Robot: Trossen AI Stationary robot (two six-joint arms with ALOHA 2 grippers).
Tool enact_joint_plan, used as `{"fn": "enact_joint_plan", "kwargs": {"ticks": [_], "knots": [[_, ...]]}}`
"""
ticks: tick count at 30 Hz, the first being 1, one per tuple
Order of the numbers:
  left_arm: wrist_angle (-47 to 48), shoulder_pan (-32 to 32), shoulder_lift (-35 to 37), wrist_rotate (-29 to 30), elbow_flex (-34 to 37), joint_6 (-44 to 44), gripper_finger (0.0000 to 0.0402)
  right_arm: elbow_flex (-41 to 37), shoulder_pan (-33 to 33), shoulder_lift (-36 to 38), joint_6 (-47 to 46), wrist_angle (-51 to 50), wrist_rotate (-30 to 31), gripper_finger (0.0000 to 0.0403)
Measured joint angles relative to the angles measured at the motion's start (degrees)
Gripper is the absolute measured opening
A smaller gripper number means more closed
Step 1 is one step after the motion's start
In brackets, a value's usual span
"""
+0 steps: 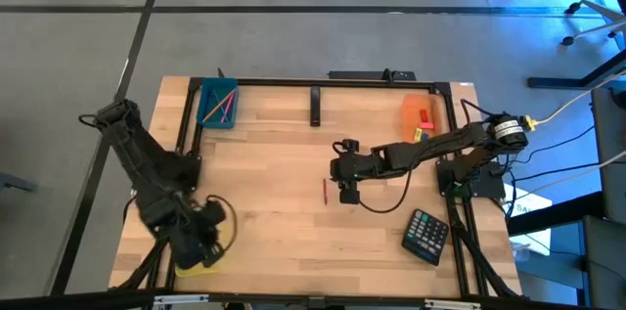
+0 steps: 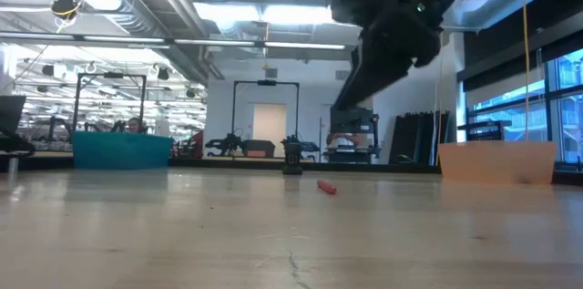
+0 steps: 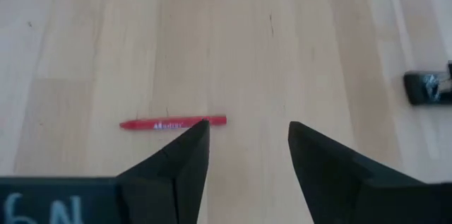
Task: Sort crayons/erasers/pens/pencils in bins
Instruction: Put the gray crayon into the yellow bin, then put the red crayon into the yellow bin
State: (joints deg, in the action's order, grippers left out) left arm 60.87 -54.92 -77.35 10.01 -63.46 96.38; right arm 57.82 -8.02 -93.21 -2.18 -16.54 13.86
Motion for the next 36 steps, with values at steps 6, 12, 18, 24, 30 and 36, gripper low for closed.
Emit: {"fn": "enact_joint_plan", "kwargs": {"ticks": [6,12,18,24,30,36], "knots": [[5.17,-6.31,0.12,-2.65,1.87,17.00,0.0015,-1.94,1.29,0.00,-0.61,0.43,0.01,0.0196],[1.01,-7.08,-0.60,-15.76,9.24,23.05,0.0039,-1.94,1.92,-0.02,-0.39,0.75,-0.31,0.0196],[-7.84,-6.92,-0.73,-12.04,13.95,22.62,0.0083,-1.94,1.91,-0.02,1.24,0.71,-4.13,0.0196],[-7.68,-6.14,-0.73,-11.38,14.01,22.63,0.0114,-1.94,1.89,-0.02,2.55,1.30,-6.22,0.0196],[-7.58,-3.32,-0.71,-14.71,14.01,20.76,0.0115,-1.94,1.94,-0.02,10.78,2.34,-9.80,0.0196],[-7.60,2.31,-0.71,-12.73,14.01,10.84,0.0114,-1.63,2.34,-0.22,29.44,3.47,-21.29,0.0196]]}}
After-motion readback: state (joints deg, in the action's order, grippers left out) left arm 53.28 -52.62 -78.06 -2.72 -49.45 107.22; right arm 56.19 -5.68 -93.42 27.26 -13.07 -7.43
